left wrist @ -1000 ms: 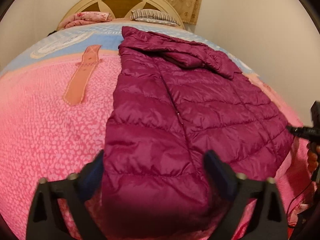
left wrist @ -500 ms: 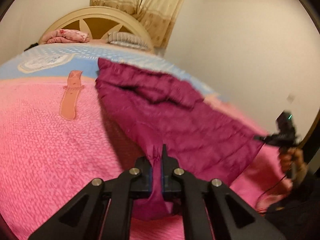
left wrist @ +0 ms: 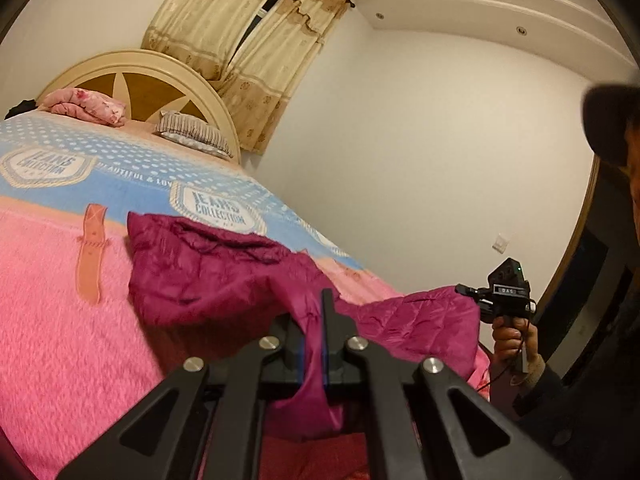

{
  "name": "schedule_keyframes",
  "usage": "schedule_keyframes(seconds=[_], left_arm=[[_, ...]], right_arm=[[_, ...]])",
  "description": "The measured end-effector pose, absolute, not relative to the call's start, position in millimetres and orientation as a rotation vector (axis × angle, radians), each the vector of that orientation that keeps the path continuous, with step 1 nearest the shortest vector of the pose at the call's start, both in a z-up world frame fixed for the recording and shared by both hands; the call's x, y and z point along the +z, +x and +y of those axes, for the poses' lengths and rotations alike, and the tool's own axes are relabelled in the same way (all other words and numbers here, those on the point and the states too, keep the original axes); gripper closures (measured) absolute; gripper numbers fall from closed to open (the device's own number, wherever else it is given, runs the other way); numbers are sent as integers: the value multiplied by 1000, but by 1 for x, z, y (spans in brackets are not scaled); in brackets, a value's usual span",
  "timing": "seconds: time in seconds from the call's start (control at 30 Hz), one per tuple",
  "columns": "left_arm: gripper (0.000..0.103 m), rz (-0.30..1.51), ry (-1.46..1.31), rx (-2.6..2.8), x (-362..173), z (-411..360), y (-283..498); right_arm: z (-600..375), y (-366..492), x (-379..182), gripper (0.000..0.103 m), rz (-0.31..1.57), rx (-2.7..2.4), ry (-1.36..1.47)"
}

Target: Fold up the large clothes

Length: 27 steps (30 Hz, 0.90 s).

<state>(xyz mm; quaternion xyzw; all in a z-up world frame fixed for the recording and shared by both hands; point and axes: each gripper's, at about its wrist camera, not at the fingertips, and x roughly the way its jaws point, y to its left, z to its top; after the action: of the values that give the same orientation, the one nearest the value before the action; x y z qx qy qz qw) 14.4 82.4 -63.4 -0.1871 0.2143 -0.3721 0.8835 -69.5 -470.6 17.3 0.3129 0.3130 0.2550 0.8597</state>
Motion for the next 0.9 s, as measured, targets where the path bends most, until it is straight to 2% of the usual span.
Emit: schedule_keyframes(seconds=[0.17, 0.4, 0.63, 0.7, 0.73, 0.83, 0.87, 0.9], left_arm=[[98, 495, -468, -740, -68, 88, 78], [98, 596, -533, -701, -83, 91, 173], [97, 668, -502, -671, -101, 79, 235], [94, 695, -455, -608, -109, 75, 244], [91, 704, -440, -580, -112, 74, 246], [72, 702, -395, -512, -110, 73, 243], [49, 674, -376, -488, -105, 75, 236], [18, 629, -352, -445, -98, 76, 226]], right_arm=[[-476, -13, 29, 99, 627, 504, 667], [-480, 92, 12, 99, 674, 397, 723], [-474, 176, -8, 99, 732, 323, 718], [-472, 196, -17, 99, 754, 307, 699], [-471, 206, -22, 99, 766, 297, 697], [-470, 231, -39, 99, 804, 278, 694], [-470, 237, -44, 99, 813, 273, 696], [-470, 244, -49, 99, 824, 273, 701]])
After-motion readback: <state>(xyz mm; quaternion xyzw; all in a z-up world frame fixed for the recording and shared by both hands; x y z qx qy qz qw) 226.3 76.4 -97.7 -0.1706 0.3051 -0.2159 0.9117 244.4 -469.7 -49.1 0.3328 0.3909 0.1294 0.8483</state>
